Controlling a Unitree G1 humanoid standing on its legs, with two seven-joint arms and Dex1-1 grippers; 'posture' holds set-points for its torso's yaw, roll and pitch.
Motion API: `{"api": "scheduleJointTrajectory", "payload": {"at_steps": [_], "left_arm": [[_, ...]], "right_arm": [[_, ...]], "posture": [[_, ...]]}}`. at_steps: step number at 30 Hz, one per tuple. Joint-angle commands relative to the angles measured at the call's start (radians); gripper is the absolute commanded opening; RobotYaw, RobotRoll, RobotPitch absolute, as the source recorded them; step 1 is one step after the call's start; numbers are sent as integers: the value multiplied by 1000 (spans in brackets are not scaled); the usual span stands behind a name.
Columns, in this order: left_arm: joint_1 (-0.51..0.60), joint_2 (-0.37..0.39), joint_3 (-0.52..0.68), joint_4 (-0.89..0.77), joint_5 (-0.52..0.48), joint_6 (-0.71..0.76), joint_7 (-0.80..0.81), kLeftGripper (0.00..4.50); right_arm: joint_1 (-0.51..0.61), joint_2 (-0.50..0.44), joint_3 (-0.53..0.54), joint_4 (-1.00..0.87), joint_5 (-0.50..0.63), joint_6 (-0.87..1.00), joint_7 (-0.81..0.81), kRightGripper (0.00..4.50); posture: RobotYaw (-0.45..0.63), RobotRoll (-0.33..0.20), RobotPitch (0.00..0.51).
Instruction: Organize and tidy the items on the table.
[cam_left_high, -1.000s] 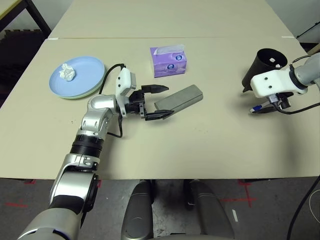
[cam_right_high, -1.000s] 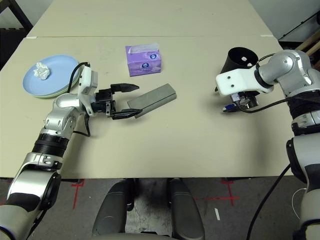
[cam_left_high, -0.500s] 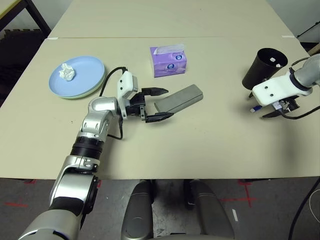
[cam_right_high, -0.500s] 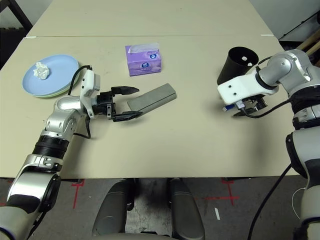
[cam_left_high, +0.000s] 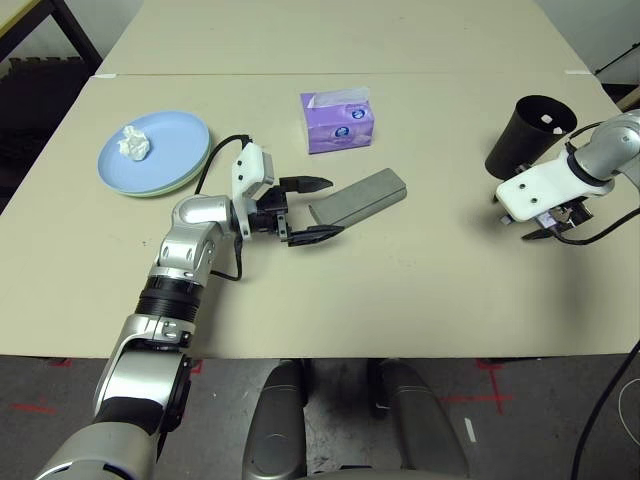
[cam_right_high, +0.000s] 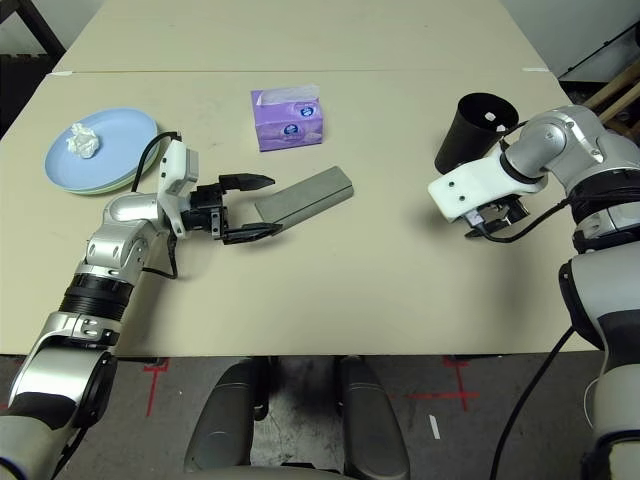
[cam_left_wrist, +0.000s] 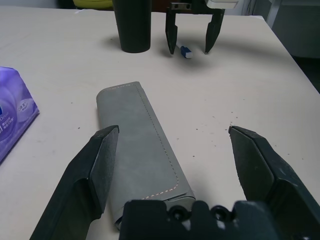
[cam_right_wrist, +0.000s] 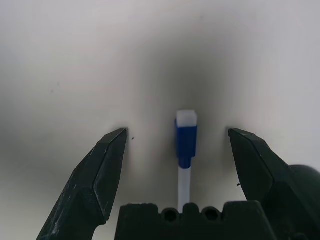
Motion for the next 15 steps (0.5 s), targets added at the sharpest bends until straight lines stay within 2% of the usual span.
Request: {"api": "scheduleJointTrajectory", "payload": {"at_steps": [1, 6, 15], "left_arm": [[13, 2, -10, -26, 3, 7, 2, 4500], [18, -19, 15, -45, -43, 17, 3, 4500], [21, -19, 12, -58, -52, 19, 3, 4500]], "right_arm": [[-14, -11, 14, 27, -21, -11, -12, 4464], [-22, -4, 16, 40, -35, -18, -23, 4464], [-21, 8, 15, 49, -44, -20, -42, 4464]], "posture": [[160, 0, 251], [162, 0, 251], [167, 0, 249]]}}
